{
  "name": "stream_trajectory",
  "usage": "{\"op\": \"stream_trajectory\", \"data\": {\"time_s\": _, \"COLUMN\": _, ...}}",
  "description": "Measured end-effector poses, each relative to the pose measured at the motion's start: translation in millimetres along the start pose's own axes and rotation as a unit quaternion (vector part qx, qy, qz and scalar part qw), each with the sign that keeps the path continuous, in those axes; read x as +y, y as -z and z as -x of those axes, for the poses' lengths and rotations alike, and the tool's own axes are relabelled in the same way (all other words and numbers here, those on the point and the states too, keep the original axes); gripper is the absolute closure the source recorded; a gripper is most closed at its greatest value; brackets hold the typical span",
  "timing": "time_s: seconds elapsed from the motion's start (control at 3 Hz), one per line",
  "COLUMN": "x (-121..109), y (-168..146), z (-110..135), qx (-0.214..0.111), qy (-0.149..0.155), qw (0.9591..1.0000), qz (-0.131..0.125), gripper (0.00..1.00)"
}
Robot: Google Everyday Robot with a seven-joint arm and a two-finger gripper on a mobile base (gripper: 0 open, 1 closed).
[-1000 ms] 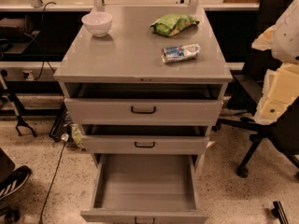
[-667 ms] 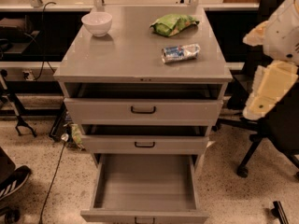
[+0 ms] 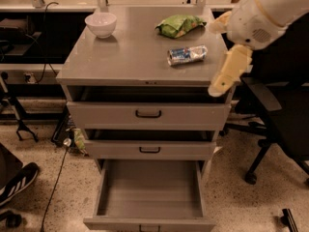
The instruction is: Place redbull can into bottom drawer
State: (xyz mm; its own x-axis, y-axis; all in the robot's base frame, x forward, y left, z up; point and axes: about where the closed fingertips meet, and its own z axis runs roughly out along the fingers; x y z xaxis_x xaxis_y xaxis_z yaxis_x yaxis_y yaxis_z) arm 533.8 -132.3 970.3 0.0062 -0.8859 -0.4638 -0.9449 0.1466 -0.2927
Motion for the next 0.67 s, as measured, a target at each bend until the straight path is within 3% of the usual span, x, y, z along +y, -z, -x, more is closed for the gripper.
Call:
{"op": "stream_trajectory", "data": {"time_s": 0.33, "x": -44.1, "y": -26.6, "z": 27.9, "qx": -0.041, "qy": 0.03, "qw": 0.9987, "qz": 0.003, "gripper": 0.0}}
{"op": "stream_trajectory", "data": {"time_s": 0.67, "x": -53.1, "y": -24.5, "z": 33.1, "qx": -0.048, "qy": 0.032, "qw": 0.9983, "qz": -0.005, "gripper": 0.0}}
